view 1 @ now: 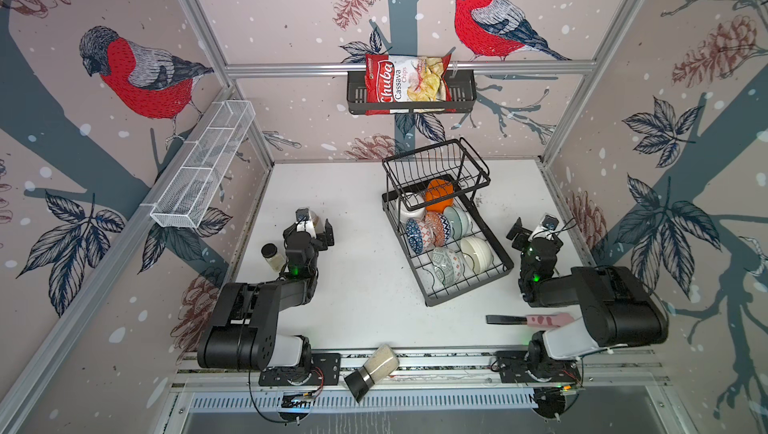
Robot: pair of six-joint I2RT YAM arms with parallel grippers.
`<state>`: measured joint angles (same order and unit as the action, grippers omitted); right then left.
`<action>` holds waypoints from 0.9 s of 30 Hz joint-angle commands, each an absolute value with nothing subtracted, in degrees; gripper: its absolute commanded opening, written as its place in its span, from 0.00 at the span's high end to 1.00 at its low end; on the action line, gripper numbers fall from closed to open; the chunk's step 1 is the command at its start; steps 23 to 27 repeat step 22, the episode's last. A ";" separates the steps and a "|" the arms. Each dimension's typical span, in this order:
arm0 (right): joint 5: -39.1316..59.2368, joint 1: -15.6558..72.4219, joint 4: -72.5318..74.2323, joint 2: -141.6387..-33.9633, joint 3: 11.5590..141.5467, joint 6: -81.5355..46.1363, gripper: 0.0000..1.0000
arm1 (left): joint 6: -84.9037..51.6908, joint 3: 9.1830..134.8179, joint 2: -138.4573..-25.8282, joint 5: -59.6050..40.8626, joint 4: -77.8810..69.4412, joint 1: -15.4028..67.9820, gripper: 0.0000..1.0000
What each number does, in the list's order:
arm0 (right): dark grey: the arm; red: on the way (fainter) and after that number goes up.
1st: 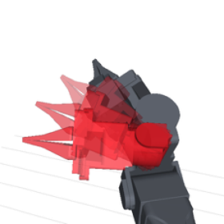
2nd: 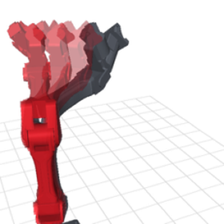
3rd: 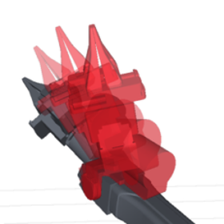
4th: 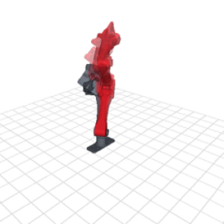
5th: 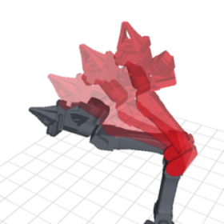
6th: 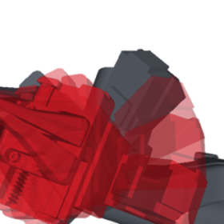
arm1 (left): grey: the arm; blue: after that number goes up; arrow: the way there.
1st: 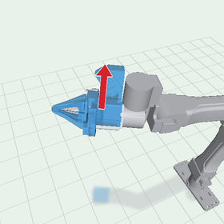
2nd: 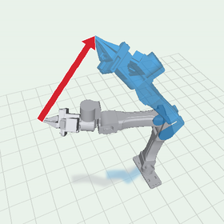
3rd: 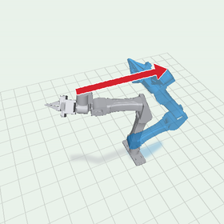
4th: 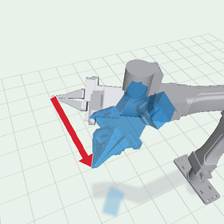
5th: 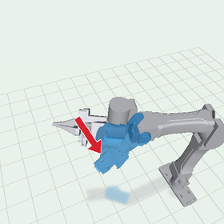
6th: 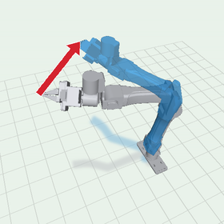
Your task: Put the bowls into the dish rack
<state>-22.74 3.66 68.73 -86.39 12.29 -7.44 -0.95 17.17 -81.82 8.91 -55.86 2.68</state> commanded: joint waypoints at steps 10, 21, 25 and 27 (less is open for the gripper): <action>-22.66 3.69 70.91 -86.23 12.39 -6.94 0.00 | -0.21 13.69 -88.55 4.33 -72.70 1.06 0.03; -22.64 3.69 70.88 -86.21 12.48 -6.94 0.01 | -0.28 13.36 -89.04 5.71 -74.34 1.12 0.02; -22.72 3.69 70.84 -86.29 12.48 -6.94 0.00 | -0.35 13.27 -89.11 5.98 -74.67 1.06 0.02; -22.72 3.69 70.84 -86.29 12.48 -6.94 0.00 | -0.35 13.27 -89.11 5.98 -74.67 1.06 0.02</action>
